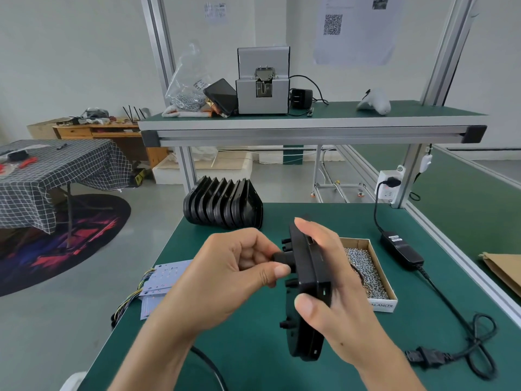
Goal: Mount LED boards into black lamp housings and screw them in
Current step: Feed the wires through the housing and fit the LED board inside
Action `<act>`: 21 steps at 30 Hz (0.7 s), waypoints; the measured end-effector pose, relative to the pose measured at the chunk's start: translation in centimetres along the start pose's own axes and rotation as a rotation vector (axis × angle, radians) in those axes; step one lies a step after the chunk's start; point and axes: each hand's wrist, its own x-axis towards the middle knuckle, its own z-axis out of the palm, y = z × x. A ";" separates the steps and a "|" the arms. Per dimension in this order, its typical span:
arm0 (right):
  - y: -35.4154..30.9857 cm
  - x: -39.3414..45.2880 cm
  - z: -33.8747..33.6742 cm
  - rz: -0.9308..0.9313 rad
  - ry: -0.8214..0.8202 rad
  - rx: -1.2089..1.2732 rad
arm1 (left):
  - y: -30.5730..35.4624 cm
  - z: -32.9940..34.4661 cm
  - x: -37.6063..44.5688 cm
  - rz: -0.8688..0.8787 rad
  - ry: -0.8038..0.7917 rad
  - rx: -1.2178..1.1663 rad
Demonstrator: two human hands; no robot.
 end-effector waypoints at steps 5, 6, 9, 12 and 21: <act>1.1 0.0 0.2 0.032 0.042 0.076 | -1.1 1.5 -0.1 -0.123 0.074 0.018; 1.3 -0.1 0.1 0.040 0.040 0.113 | -1.2 1.4 -0.3 -0.130 0.043 0.021; 1.6 -0.3 0.0 0.078 0.009 0.192 | -1.6 0.7 -0.6 -0.165 -0.089 0.030; 2.0 -0.3 0.2 0.091 -0.002 0.202 | -1.9 0.6 -0.6 -0.218 -0.142 0.063; 1.8 -0.6 0.3 0.078 -0.037 0.138 | -2.4 0.5 -0.1 -0.275 -0.232 -0.157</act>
